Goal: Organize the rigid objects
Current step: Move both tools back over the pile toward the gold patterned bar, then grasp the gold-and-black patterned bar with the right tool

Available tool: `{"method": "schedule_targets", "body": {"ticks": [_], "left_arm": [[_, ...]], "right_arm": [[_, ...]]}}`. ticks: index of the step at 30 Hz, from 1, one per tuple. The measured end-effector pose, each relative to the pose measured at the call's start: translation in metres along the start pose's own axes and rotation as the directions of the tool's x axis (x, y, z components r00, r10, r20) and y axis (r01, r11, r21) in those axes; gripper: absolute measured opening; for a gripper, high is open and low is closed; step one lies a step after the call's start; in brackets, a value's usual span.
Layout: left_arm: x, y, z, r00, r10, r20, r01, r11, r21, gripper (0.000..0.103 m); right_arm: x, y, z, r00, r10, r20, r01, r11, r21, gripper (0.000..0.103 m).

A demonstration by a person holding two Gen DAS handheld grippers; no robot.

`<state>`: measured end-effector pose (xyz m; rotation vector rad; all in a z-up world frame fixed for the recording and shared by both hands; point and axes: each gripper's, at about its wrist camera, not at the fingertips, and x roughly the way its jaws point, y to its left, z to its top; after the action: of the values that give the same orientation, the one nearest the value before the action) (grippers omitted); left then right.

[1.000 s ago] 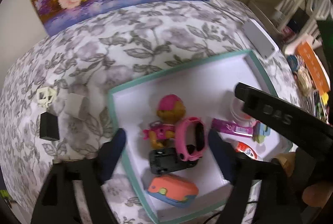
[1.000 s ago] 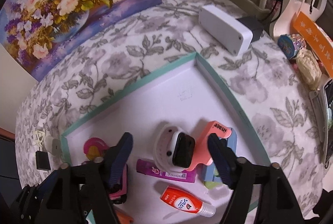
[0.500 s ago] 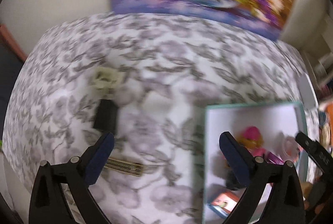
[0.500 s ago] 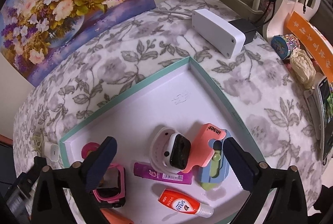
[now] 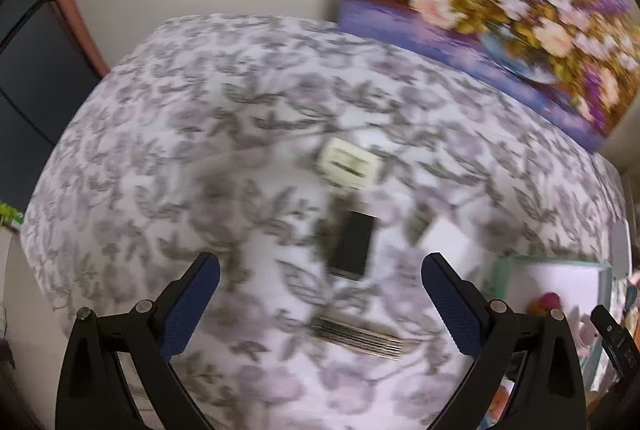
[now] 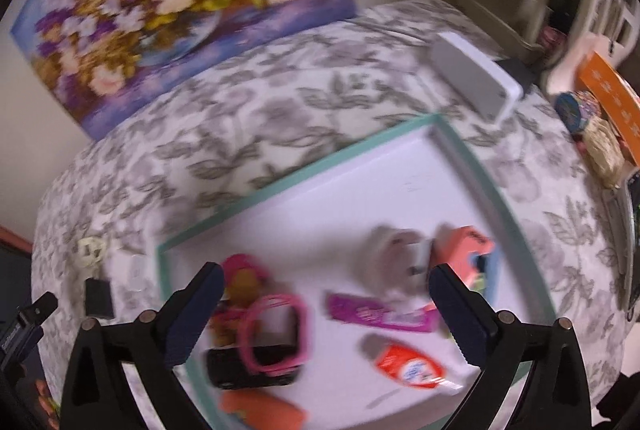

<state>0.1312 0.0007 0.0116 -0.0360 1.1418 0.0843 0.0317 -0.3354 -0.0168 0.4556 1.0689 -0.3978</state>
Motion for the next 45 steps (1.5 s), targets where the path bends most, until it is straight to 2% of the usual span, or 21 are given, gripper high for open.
{"method": "schedule_targets", "body": {"ticks": [4,10,19,28,38,45], "left_arm": [[-0.001,0.027,0.004,0.999,0.043,0.01,-0.043,0.999,-0.024,0.101],[0.005,0.057,0.007,0.999,0.048,-0.004,-0.048,0.997,-0.064,0.101],[0.033,0.07,-0.004,0.996,0.047,-0.077,-0.052,0.997,-0.064,0.101],[0.073,0.088,-0.014,0.982,0.048,-0.185,-0.067,0.993,-0.095,0.101],[0.074,0.112,-0.011,0.982,0.056,-0.181,-0.082,0.986,-0.144,0.101],[0.075,0.114,-0.011,0.981,0.049,-0.186,-0.076,0.986,-0.145,0.101]], "right_arm": [[-0.002,0.037,-0.01,1.0,0.028,0.0,-0.028,0.999,-0.039,0.103],[0.002,0.092,-0.029,0.998,0.057,-0.033,-0.06,0.991,-0.116,0.103],[0.013,0.161,-0.06,0.993,0.086,-0.085,-0.102,0.974,-0.203,0.103],[0.046,0.199,-0.095,0.978,0.079,-0.192,-0.123,0.965,-0.232,0.103],[0.065,0.232,-0.119,0.969,0.066,-0.238,-0.134,0.949,-0.285,0.103],[0.077,0.241,-0.13,0.973,0.013,-0.23,-0.085,0.949,-0.303,0.103]]}}
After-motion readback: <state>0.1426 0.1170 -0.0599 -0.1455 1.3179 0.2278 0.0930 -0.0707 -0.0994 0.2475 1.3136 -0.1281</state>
